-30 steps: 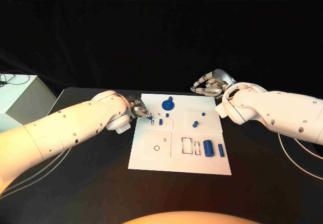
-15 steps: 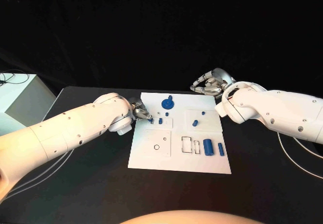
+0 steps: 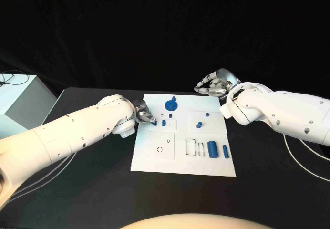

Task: Assemble the parts on the task board

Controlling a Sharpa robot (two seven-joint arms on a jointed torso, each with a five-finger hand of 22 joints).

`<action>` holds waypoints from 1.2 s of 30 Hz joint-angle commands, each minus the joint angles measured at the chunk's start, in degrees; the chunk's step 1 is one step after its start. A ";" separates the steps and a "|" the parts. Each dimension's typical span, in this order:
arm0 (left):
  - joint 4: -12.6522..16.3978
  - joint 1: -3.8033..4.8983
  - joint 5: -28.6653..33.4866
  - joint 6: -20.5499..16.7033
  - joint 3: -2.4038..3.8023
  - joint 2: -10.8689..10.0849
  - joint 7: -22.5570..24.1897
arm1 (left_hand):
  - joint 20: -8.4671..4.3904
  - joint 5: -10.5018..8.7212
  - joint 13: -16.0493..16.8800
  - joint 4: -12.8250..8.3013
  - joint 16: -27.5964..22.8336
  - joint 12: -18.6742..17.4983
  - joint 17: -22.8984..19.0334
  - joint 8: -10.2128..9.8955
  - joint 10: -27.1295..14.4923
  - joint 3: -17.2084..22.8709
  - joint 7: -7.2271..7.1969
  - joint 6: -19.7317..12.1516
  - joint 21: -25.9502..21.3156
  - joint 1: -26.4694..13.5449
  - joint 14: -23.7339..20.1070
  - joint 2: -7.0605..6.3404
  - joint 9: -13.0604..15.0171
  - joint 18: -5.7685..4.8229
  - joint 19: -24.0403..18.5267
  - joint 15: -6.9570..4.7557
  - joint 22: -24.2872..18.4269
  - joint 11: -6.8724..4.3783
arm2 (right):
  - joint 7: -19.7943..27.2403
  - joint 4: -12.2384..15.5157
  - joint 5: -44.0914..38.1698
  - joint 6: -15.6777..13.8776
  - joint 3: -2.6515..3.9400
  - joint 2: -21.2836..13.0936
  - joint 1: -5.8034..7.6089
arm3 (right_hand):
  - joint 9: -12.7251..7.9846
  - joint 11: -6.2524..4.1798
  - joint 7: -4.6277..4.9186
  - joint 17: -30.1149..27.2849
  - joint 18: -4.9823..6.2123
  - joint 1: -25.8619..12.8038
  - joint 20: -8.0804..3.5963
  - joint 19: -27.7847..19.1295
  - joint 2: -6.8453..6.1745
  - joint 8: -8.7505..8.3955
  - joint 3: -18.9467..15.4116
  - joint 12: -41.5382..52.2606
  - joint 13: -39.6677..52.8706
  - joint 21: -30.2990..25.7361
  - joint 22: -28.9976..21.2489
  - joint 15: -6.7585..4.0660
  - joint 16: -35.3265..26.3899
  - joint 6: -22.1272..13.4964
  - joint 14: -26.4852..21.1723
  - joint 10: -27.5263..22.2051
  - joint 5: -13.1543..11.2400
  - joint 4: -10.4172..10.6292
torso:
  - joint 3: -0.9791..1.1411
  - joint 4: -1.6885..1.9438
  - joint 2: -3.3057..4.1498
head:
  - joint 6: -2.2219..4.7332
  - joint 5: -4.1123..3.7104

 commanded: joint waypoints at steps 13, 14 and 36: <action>0.08 -0.14 -1.23 3.76 -0.08 0.09 -0.42 | -0.17 0.29 -0.08 -5.66 0.30 -0.14 14.89 4.38 0.31 5.52 -1.85 1.99 0.13 0.11 6.00 0.62 4.40 -0.38 0.26 -0.36 2.39 -0.06 | 0.44 0.13 -0.21 0.76 0.02 -0.10 -0.03 | 0.05 -0.26 -0.01 14.15 0.04 -0.48 -0.29 5.30 -0.12 0.35 0.26 -0.21 11.86 -0.37 14.01 -0.18 -0.20 -0.54 5.73 2.54 0.25 0.05 | -0.07 0.05 0.01 | -0.08 -0.15; 0.09 -0.14 -1.27 3.80 -0.08 0.07 -0.43 | -0.17 0.29 -0.08 -5.66 0.30 -0.14 14.89 4.38 0.31 5.52 -1.85 1.99 0.13 0.11 6.00 0.62 4.40 -0.38 0.26 -0.36 2.39 -0.06 | 0.44 0.13 -0.21 0.76 0.02 -0.11 -0.03 | 0.05 -0.26 -0.01 14.15 0.04 -0.48 -0.29 5.30 -0.12 0.35 0.26 -0.21 11.86 -0.37 14.01 -0.18 -0.20 -0.54 5.73 2.54 0.25 0.05 | -0.06 0.04 0.02 | -0.11 -0.14; -0.35 -0.12 -1.91 5.85 -0.05 0.35 -0.76 | -0.25 0.27 -0.12 -5.82 0.33 -0.25 14.96 4.40 0.34 5.68 -1.89 1.98 0.12 0.32 6.02 0.68 4.45 -0.38 0.26 -0.43 2.37 -0.11 | 0.37 0.28 -0.21 0.78 0.02 -0.30 -0.02 | 0.16 -0.27 -0.02 14.23 0.02 -0.60 -0.31 5.33 -0.19 0.40 0.46 -0.22 11.84 -0.31 14.05 -0.20 -0.16 -0.60 5.75 2.54 0.26 0.03 | -0.07 -0.01 0.12 | -0.38 -0.17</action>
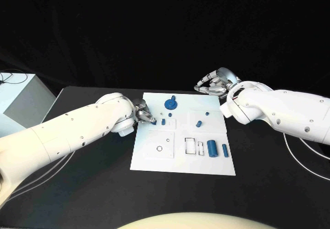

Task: Assemble the parts on the task board

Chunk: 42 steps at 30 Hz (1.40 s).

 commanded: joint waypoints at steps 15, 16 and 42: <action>-2.41 -0.35 -0.44 6.15 -0.29 2.61 -0.92 | -0.50 -0.34 2.93 -5.01 0.40 1.34 15.09 5.20 2.70 3.66 -2.56 3.00 -0.01 -0.65 6.06 0.65 5.06 -0.40 0.29 -0.70 2.33 -0.57 | 0.40 0.29 -0.22 0.60 0.02 0.03 0.00 | 0.11 -0.27 0.19 14.16 0.05 -0.70 -0.32 5.29 -0.25 0.42 0.55 -0.23 11.84 -0.40 14.01 -0.20 -0.20 -0.43 5.73 2.53 0.25 0.03 | 0.07 -0.03 0.00 | -0.34 0.05; -2.50 -0.35 -0.44 6.11 -0.29 2.74 -0.90 | -0.53 -0.36 3.12 -4.93 0.40 1.44 15.09 5.23 2.85 3.50 -2.61 3.06 -0.03 -0.72 6.06 0.68 5.09 -0.40 0.29 -0.74 2.31 -0.62 | 0.40 0.30 -0.22 0.59 0.02 0.03 0.00 | 0.11 -0.27 0.19 14.16 0.05 -0.70 -0.32 5.29 -0.25 0.42 0.55 -0.23 11.84 -0.40 14.01 -0.20 -0.20 -0.43 5.73 2.53 0.25 0.03 | 0.09 -0.04 0.01 | -0.31 0.06; -3.39 -0.34 -0.78 5.12 -0.30 4.10 -0.65 | -1.16 -1.47 4.40 -2.29 0.40 1.48 15.09 4.89 4.15 -2.92 -3.74 3.72 -0.28 -2.34 6.06 0.41 5.02 -0.44 0.49 -1.39 2.30 -1.41 | 0.44 0.34 -0.22 0.49 0.03 0.09 0.05 | 0.11 -0.27 0.19 14.16 0.05 -0.70 -0.32 5.29 -0.25 0.42 0.55 -0.23 11.84 -0.40 14.01 -0.20 -0.20 -0.43 5.73 2.53 0.25 0.03 | -0.08 0.02 -0.04 | -0.70 -0.18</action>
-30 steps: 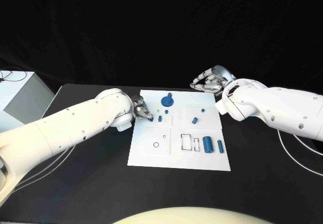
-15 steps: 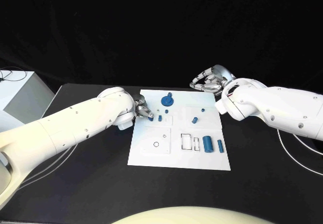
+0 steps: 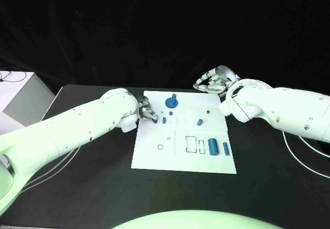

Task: Assemble the parts on the task board

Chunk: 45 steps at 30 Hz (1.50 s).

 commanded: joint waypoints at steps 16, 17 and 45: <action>0.51 -0.82 -0.37 2.09 -0.49 0.52 0.33 | -0.60 -0.52 0.16 3.61 0.19 -0.41 15.09 -0.58 1.40 -5.86 -4.05 4.56 -0.49 -1.81 6.05 -0.89 2.79 -0.45 0.13 -0.80 2.18 -1.81 | 0.54 0.05 -0.20 0.47 0.02 -0.01 0.00 | 0.06 -0.27 0.00 14.16 0.05 -0.39 -0.32 5.30 0.05 0.20 0.23 -0.23 11.82 -0.40 13.99 -0.20 -0.20 -0.25 5.73 2.53 0.25 0.03 | -0.02 0.04 0.00 | -0.14 -0.12; 0.53 -0.82 -0.57 2.04 -0.49 0.51 0.33 | -0.61 -0.55 0.11 3.77 0.19 -0.46 15.09 -0.63 1.36 -6.10 -4.05 4.60 -0.49 -1.84 6.05 -0.95 2.75 -0.46 0.15 -0.80 2.20 -1.81 | 0.55 0.05 -0.20 0.47 0.02 -0.01 0.00 | 0.06 -0.27 0.00 14.16 0.05 -0.39 -0.32 5.30 0.05 0.20 0.23 -0.23 11.82 -0.40 13.99 -0.20 -0.20 -0.25 5.73 2.53 0.25 0.03 | -0.03 0.03 0.00 | -0.14 -0.14; 0.18 -0.83 -2.48 1.63 -0.48 0.06 -0.04 | -0.49 0.37 -0.10 1.07 0.19 -1.68 15.09 -0.47 0.82 -0.65 -3.23 3.31 -0.68 5.40 6.05 0.26 3.30 -0.43 0.13 -0.51 2.10 -1.36 | 0.60 0.00 -0.15 0.49 0.02 -0.06 0.00 | 0.06 -0.27 0.00 14.16 0.05 -0.39 -0.32 5.30 0.05 0.20 0.23 -0.23 11.82 -0.40 13.99 -0.20 -0.20 -0.25 5.73 2.53 0.25 0.03 | -0.05 -0.02 0.01 | -0.11 -0.05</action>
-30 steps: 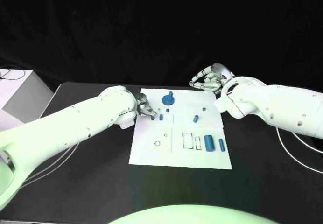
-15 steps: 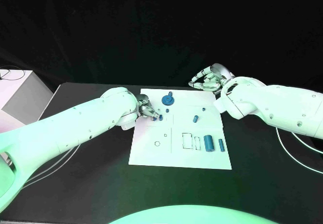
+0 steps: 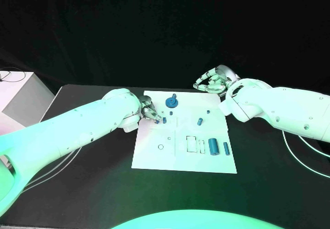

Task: Assemble the parts on the task board

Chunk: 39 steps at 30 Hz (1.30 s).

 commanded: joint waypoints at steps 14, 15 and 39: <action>0.00 -0.73 -1.34 0.63 -0.51 -0.85 -1.48 | 0.16 0.43 -1.74 -5.53 0.19 -1.60 15.10 0.58 -1.34 7.25 0.65 -0.90 -0.60 2.68 5.85 1.38 0.45 -0.25 -0.80 0.39 1.39 0.62 | 0.56 0.07 -0.17 0.49 0.02 -0.12 0.00 | 0.24 -0.27 0.01 14.09 0.05 -0.65 -0.33 5.29 -0.03 0.25 0.47 -0.25 11.82 -0.41 14.01 -0.21 -0.23 -0.37 5.72 2.51 0.24 0.04 | -0.04 0.03 0.02 | -0.10 0.02; 0.02 -0.73 -1.21 0.43 -0.51 -0.84 -1.43 | 0.19 0.46 -1.62 -5.63 0.19 -1.57 15.10 0.60 -1.33 7.48 0.68 -0.92 -0.61 2.72 5.85 1.31 0.48 -0.24 -0.81 0.41 1.39 0.65 | 0.56 0.07 -0.17 0.49 0.02 -0.11 0.00 | 0.24 -0.27 0.01 14.09 0.05 -0.65 -0.33 5.29 -0.03 0.25 0.47 -0.25 11.82 -0.41 14.01 -0.21 -0.23 -0.37 5.72 2.51 0.24 0.04 | -0.04 0.03 0.03 | -0.10 0.02; 0.42 -0.74 -1.41 -0.93 -0.51 -1.03 -1.26 | 0.29 0.66 -0.86 -6.42 0.19 -1.10 15.10 0.88 -0.79 9.13 0.73 -0.41 -0.05 3.19 5.85 0.91 0.63 -0.47 -0.13 0.46 2.46 0.66 | 0.58 0.04 -0.16 0.55 0.02 -0.15 -0.01 | 0.31 -0.27 0.00 14.07 0.06 -0.82 -0.34 5.28 -0.03 0.29 0.56 -0.25 11.82 -0.44 14.00 -0.21 -0.24 -0.39 5.71 2.51 0.23 0.07 | -0.03 0.03 0.04 | -0.24 0.12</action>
